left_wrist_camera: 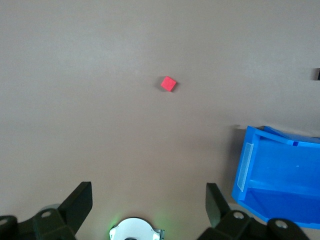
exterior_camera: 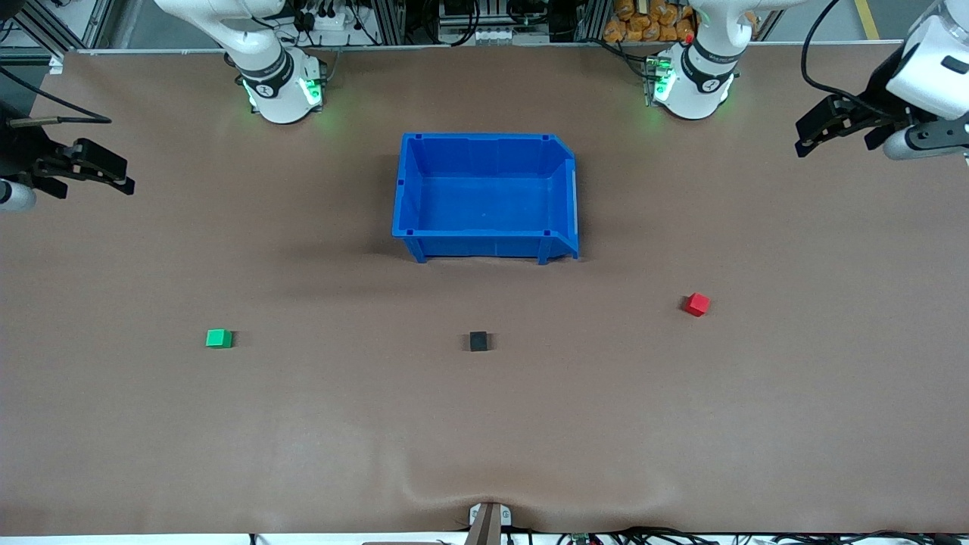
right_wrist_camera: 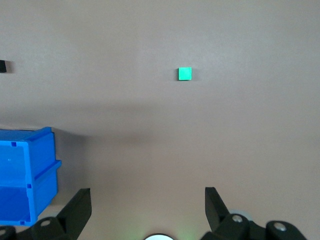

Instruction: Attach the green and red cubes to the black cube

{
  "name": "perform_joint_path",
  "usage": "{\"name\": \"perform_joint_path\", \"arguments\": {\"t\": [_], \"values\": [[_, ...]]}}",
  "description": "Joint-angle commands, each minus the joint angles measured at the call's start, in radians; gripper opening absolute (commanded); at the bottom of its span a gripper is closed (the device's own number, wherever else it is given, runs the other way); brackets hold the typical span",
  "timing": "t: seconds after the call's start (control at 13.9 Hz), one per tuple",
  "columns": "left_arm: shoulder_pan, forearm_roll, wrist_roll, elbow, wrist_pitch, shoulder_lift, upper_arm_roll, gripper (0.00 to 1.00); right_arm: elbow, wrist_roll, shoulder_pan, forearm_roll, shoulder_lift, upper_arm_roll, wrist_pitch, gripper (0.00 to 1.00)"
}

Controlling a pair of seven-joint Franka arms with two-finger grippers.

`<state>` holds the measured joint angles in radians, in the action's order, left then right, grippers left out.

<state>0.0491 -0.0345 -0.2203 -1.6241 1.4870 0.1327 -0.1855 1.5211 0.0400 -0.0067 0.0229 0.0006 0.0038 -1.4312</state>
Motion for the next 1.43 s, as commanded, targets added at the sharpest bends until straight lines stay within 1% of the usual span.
{"name": "perform_joint_path", "arguments": {"t": [0.0,0.22,0.43,0.57,0.86,0.93,1.0,1.36], "values": [[0.003,-0.002,0.012,0.047,-0.024,-0.030,-0.002,1.00,0.010,-0.006,0.001,-0.017,-0.013,0.002,0.017,1.00],[0.005,0.001,0.009,0.046,-0.024,-0.031,0.001,1.00,0.024,-0.003,0.004,-0.015,0.002,0.002,0.018,1.00],[0.005,0.001,0.007,0.043,-0.024,-0.030,0.004,1.00,0.073,0.046,-0.004,-0.015,0.009,0.002,-0.001,1.00],[0.005,0.007,0.007,0.044,-0.024,-0.028,0.004,1.00,0.143,0.046,-0.003,-0.017,0.012,0.001,-0.075,1.00],[0.005,-0.002,0.009,0.041,-0.022,-0.028,0.001,1.00,0.315,0.046,-0.002,-0.020,0.024,0.001,-0.283,1.00],[0.006,-0.001,0.016,0.043,-0.022,-0.030,0.004,1.00,0.335,0.047,-0.006,-0.021,0.048,0.001,-0.314,1.00],[0.008,-0.001,0.016,0.043,-0.022,-0.030,0.004,1.00,0.340,0.047,-0.007,-0.021,0.093,0.001,-0.342,1.00],[0.006,-0.001,0.006,0.033,-0.022,-0.031,0.004,1.00,0.343,0.046,-0.006,-0.021,0.278,0.001,-0.486,1.00]]}}
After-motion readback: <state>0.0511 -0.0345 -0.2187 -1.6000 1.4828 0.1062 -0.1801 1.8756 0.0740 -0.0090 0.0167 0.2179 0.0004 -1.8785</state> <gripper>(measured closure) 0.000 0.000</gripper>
